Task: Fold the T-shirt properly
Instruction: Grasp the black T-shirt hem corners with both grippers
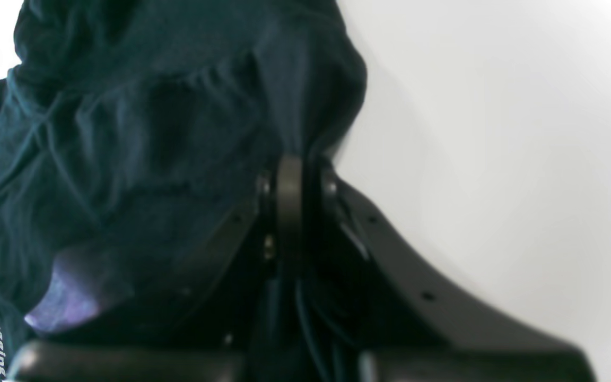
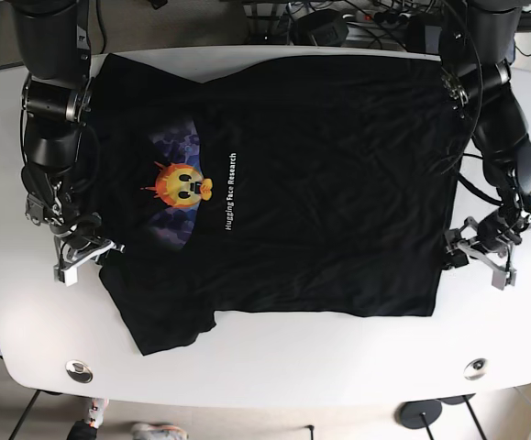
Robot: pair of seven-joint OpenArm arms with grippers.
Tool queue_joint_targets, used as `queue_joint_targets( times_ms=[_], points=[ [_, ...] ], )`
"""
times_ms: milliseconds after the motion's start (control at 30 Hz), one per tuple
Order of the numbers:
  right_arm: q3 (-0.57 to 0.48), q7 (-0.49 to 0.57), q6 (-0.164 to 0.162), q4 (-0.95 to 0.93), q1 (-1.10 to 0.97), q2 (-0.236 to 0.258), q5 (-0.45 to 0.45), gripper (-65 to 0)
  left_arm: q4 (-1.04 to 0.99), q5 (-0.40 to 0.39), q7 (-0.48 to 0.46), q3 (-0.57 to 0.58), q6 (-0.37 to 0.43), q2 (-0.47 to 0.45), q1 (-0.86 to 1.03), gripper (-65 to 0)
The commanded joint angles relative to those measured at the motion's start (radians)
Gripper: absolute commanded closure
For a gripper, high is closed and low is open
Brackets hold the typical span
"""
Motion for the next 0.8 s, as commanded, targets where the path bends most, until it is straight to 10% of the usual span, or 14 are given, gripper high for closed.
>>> queue_joint_targets(
  times_ms=[33, 433, 700, 800],
  points=[
    [0.001, 0.018, 0.007, 0.015, 0.034, 0.013, 0.011, -2.2, -0.088, -0.021, -0.052, 0.034, -0.009, -0.039, -0.065, -49.4],
    [0.003, 0.018, 0.007, 0.015, 0.029, 0.009, 0.02, -2.2, -0.288, -0.025, -0.095, 0.093, -0.08, 0.028, -0.09, -48.3],
    [0.004, 0.018, 0.007, 0.017, 0.028, 0.009, 0.02, -2.2, -0.288, -0.017, -0.089, 0.093, -0.101, 0.058, -0.088, -2.5],
    [0.004, 0.02, 0.008, 0.018, 0.026, 0.009, 0.02, -2.2, -0.285, -0.02, -0.106, 0.093, -0.103, 0.028, -0.088, 0.0]
  ],
)
